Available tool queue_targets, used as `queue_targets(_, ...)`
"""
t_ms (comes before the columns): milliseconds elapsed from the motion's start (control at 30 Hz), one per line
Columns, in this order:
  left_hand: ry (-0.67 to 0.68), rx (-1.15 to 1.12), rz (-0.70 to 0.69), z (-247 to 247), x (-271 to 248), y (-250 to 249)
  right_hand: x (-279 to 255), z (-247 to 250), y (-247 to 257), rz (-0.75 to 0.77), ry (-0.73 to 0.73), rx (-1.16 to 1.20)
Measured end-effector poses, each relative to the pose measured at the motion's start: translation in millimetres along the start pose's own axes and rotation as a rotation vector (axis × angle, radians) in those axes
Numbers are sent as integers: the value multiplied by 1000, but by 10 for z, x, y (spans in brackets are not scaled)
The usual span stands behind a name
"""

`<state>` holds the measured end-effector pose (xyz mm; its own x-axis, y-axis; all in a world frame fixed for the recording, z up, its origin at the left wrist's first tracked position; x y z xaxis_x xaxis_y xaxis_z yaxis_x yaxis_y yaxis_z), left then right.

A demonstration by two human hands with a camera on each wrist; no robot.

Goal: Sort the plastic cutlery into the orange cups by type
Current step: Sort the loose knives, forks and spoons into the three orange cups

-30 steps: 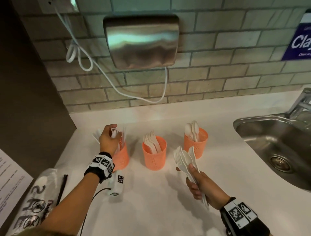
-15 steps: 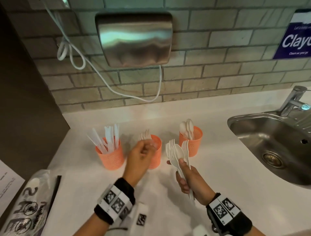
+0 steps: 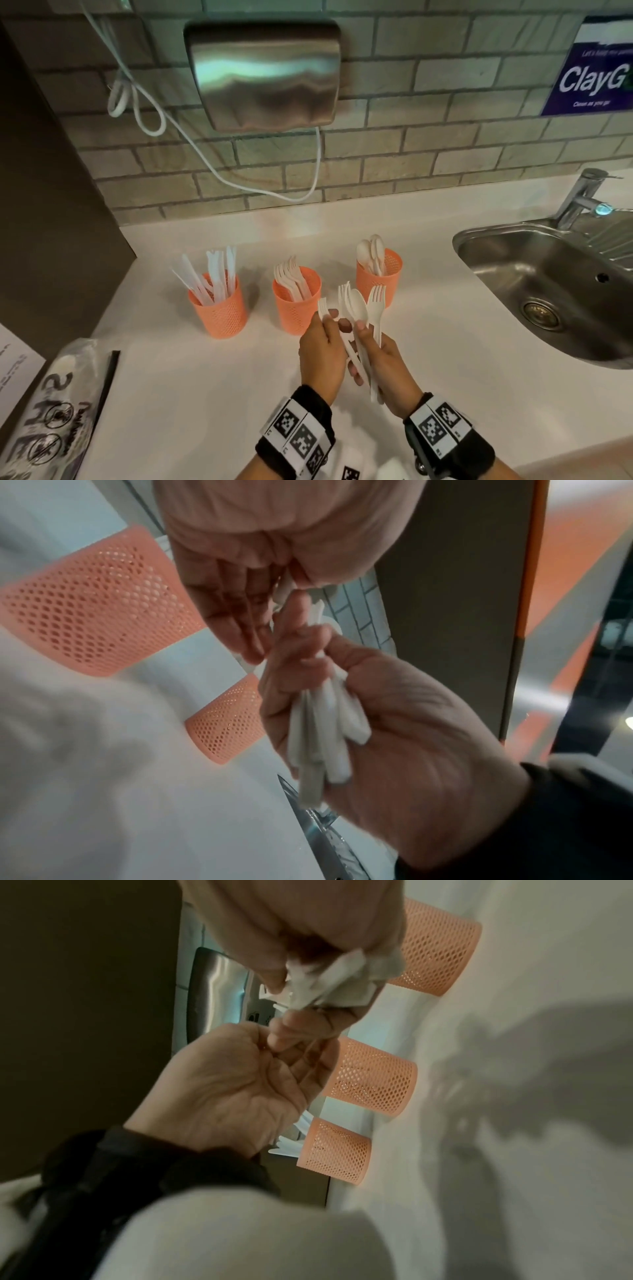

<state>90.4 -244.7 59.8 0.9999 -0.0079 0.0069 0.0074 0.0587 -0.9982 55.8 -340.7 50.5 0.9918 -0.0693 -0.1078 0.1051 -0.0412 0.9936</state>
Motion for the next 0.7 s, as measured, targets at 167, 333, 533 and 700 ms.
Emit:
queue_targets(167, 77, -291, 150, -103, 0, 63, -59, -56, -35, -27, 35, 9)
queue_targets(333, 165, -338, 83, -151, -84, 24, -92, -95, -57, -74, 96, 79)
queue_targets(533, 91, -296, 112, -46, -114, -10, -136, -127, -182, -148, 148, 157)
queue_targets(700, 248, -318, 213, -121, -156, 79, -176, -113, -185, -156, 213, 128)
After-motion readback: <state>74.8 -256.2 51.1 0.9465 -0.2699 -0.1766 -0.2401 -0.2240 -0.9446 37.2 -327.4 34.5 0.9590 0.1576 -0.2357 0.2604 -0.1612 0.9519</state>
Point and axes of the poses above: each hand's wrist, its own x-axis towards the middle knuckle, its own z-axis out of the back of the hand, y = z × x, the point moved 9 cm from there along x, towards the middle knuckle, and after that the axes turned 5 degrees about -x, right-handed, at the moved point
